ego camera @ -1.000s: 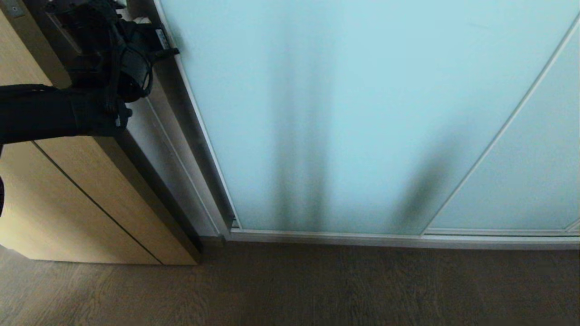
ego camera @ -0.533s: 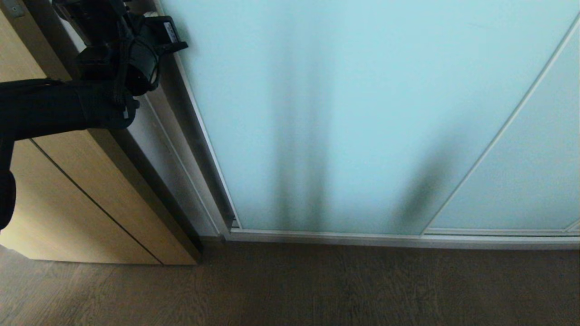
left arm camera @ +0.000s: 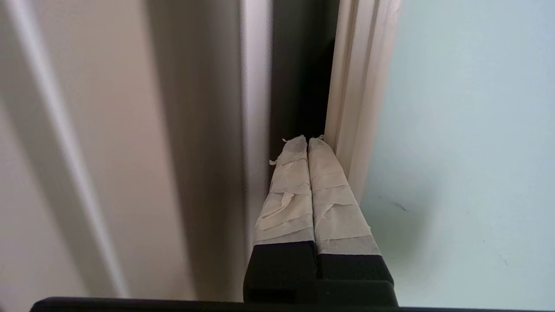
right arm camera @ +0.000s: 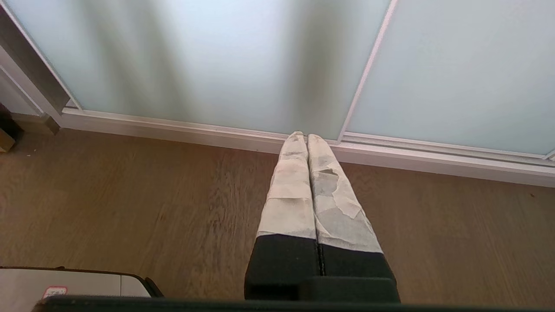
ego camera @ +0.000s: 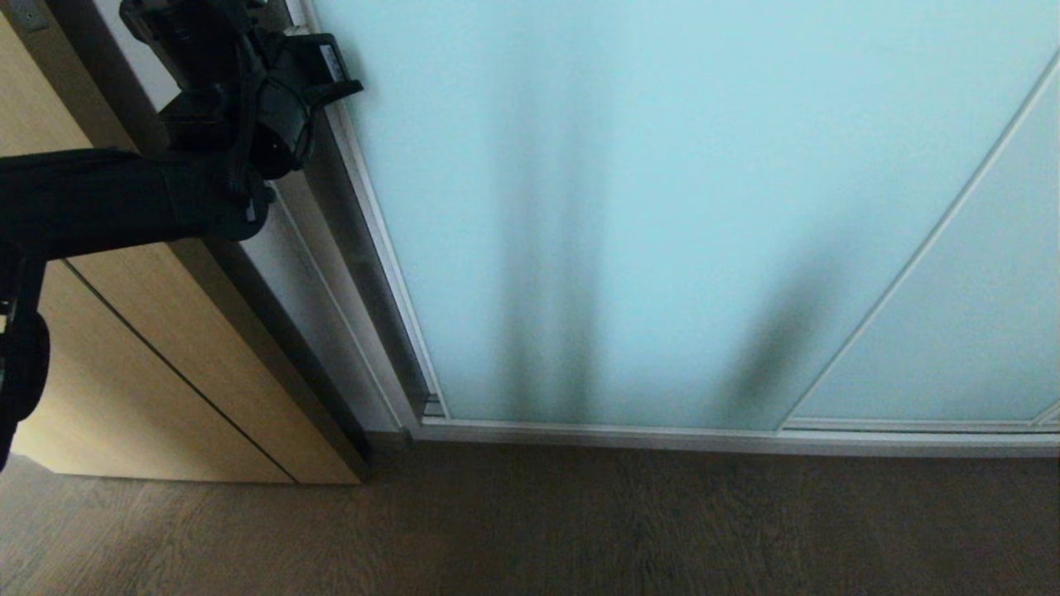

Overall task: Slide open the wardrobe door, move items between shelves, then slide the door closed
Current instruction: Open the door

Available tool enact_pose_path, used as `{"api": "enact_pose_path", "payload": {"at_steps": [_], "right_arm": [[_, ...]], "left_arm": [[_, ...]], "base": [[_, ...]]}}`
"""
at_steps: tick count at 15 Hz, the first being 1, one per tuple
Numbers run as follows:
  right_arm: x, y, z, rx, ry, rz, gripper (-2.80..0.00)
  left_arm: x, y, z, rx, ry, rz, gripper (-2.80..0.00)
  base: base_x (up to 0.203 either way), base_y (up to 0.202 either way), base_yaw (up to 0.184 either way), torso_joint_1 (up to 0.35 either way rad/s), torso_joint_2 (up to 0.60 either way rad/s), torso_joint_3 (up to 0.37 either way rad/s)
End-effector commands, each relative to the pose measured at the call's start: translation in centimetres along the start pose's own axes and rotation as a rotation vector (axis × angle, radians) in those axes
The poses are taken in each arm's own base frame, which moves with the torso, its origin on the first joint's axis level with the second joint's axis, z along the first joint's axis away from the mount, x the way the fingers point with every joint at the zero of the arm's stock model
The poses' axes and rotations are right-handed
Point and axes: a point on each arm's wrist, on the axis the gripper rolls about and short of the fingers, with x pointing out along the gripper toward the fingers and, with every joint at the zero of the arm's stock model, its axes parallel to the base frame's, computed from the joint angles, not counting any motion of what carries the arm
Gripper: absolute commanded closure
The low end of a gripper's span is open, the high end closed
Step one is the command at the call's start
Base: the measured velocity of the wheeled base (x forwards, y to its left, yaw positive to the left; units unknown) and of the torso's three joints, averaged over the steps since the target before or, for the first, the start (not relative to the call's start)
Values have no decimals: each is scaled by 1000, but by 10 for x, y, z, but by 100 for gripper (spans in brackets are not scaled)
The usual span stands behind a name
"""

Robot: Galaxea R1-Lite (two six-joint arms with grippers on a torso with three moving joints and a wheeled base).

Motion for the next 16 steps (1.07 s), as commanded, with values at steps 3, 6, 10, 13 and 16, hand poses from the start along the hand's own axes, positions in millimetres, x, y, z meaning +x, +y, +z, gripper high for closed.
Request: {"api": "enact_pose_path", "payload": {"at_steps": [3,6,10,13,16], "right_arm": [[0,0,0,0,1,0,0],[0,0,0,0,1,0,0],[0,0,0,0,1,0,0],[0,0,0,0,1,0,0],[0,0,0,0,1,0,0]], "left_arm": [[-9,-30,-2,-37,9,-52,0],[-16,-51,0,-55,13,-97,0],[-30,-84,3,-87,25,-158,0],[-45,-112,8,-121,33,-229,0],[-62,-148,-1,-141,64,-313,0]], "base": [[0,0,0,0,0,0],[0,0,0,0,0,0],[0,0,0,0,0,0],[0,0,0,0,0,0],[0,0,0,0,0,0]]}}
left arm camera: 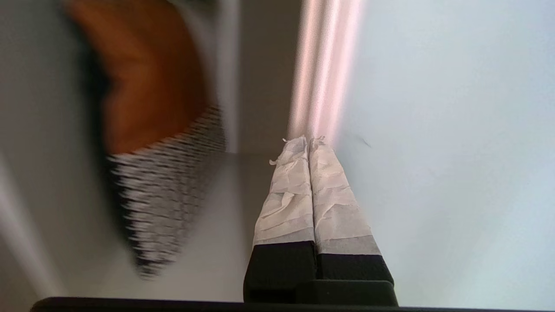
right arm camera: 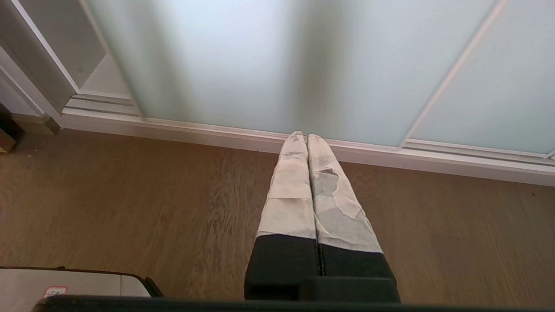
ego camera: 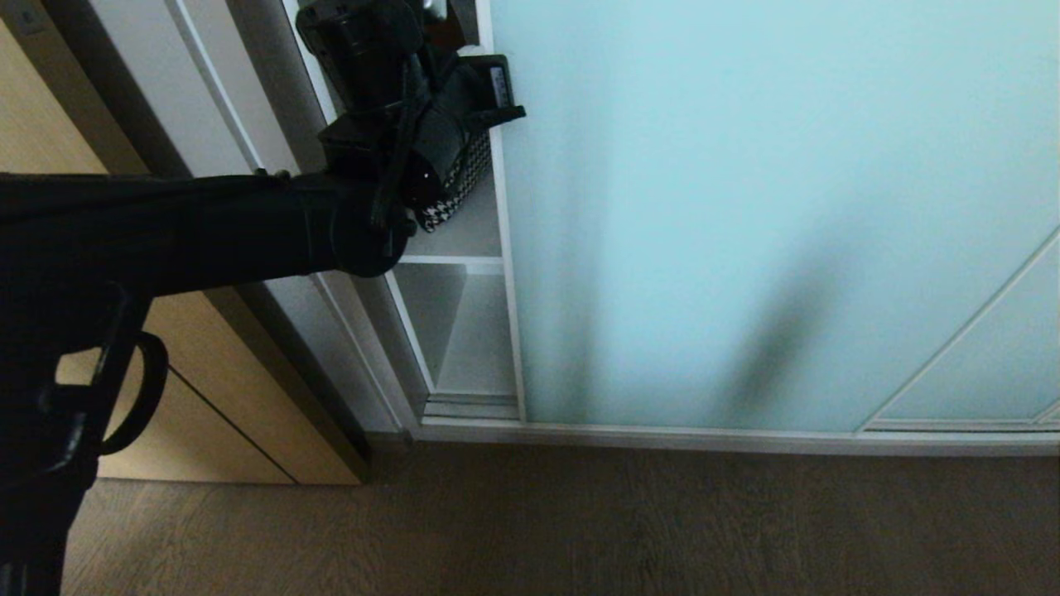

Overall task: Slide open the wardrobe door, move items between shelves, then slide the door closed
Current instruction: Open the door

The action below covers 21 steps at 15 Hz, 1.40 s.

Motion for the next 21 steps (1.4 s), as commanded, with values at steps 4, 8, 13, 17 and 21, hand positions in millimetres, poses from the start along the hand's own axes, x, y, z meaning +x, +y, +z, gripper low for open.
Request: {"api": "enact_pose_path", "payload": {"at_steps": [4,8,13,17,21], "right_arm": [[0,0,0,0,1,0,0],[0,0,0,0,1,0,0],[0,0,0,0,1,0,0],[0,0,0,0,2,0,0],[0,0,0,0,1,0,0]], "left_arm": [[-15,-60,-22,-32,48,-129,0],[-31,-92,-11,-76,41,-193,0],[-46,-60,73,-129,-77,-113,0],[-82,4,153,-103,-164,28,0],[-148,85,210,16,-195,264,0]], "base": [[0,0,0,0,0,0],[0,0,0,0,0,0],[0,0,0,0,0,0],[0,0,0,0,0,0],[0,0,0,0,0,0]]}}
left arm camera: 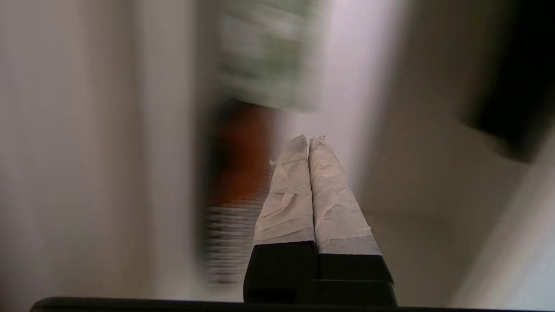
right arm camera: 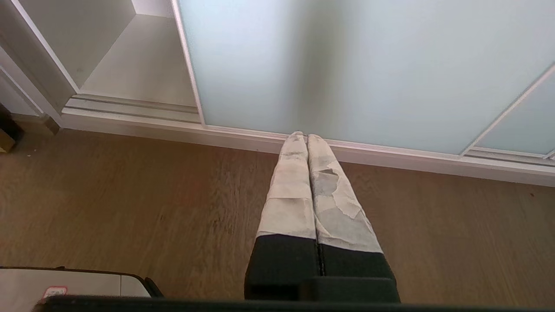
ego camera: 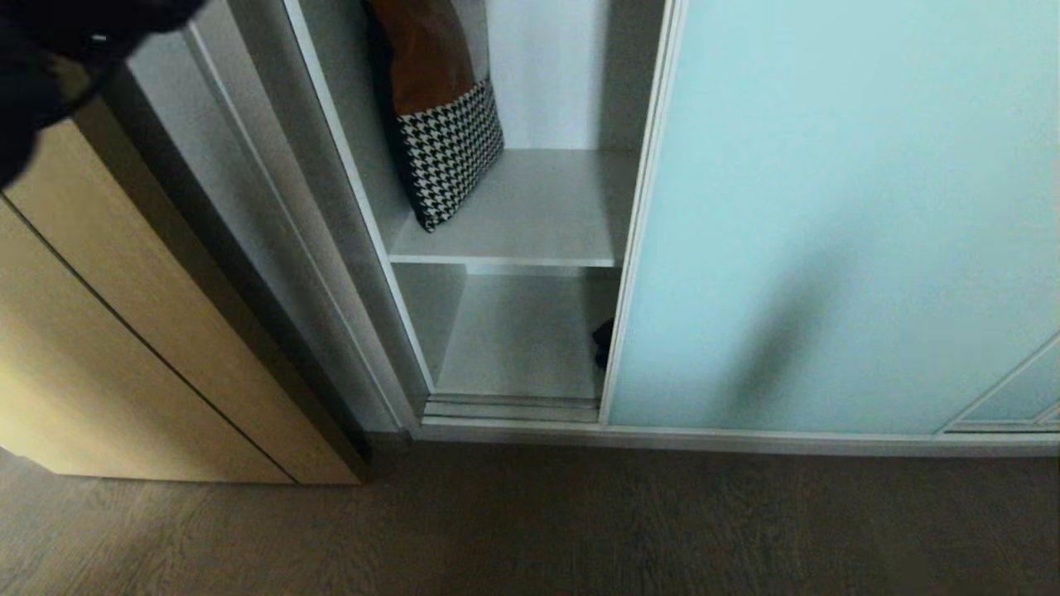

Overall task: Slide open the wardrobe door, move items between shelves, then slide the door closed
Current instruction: Open the door

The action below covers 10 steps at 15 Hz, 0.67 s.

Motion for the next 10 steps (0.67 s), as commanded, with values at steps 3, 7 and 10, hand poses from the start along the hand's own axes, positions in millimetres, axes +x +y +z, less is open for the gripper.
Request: {"api": "enact_pose_path", "payload": {"at_steps": [3,7,10], "right_arm": [[0,0,0,0,1,0,0],[0,0,0,0,2,0,0],[0,0,0,0,1,0,0]], "left_arm": [[-107,94,65,130,-64,228,0],[-232,130,37,230,-2,336,0],[-311,142,13,261,30,383,0]], "base": [[0,0,0,0,0,0],[0,0,0,0,0,0],[0,0,0,0,0,0]]}}
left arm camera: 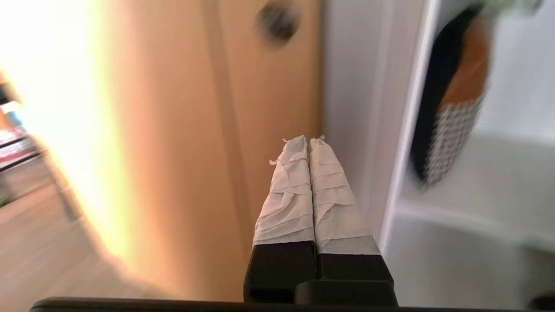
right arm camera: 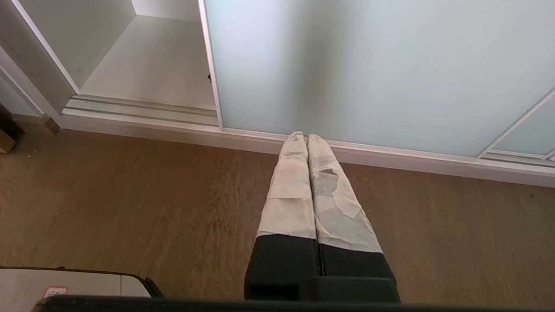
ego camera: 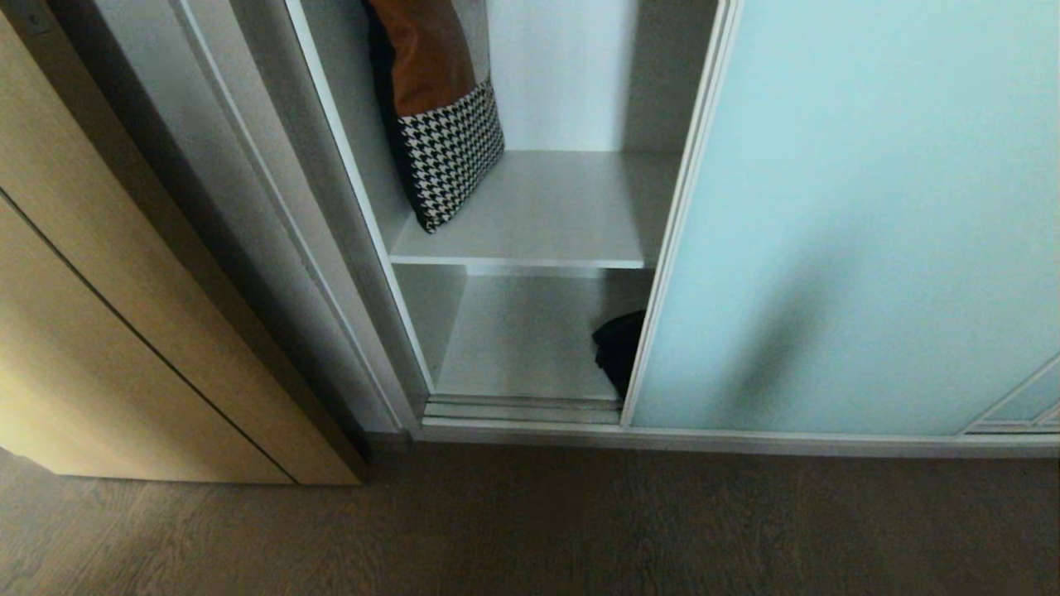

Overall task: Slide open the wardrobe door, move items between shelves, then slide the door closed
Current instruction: Open the door

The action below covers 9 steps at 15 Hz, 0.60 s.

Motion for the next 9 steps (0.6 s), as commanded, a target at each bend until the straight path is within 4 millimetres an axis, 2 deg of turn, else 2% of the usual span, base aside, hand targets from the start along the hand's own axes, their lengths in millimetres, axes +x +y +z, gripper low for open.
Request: {"api": "enact_pose_path", "payload": {"at_steps": [1,3,7,8,9], "right_arm": [[0,0,0,-1,2,0,0],[0,0,0,-1,1,0,0],[0,0,0,-1,1,0,0],[0,0,0,-1,1,0,0],[0,0,0,-1,1,0,0]], "left_arm": [[-70,34,-20,-28,-54,67,0],[-80,35,-54,8,63,196,0],[-92,36,-74,74,147,256,0],[-97,37,-82,89,157,246,0],[-103,36,-100,112,186,194,0]], "base": [[0,0,0,0,0,0],[0,0,0,0,0,0],[0,0,0,0,0,0],[0,0,0,0,0,0],[0,0,0,0,0,0]]}}
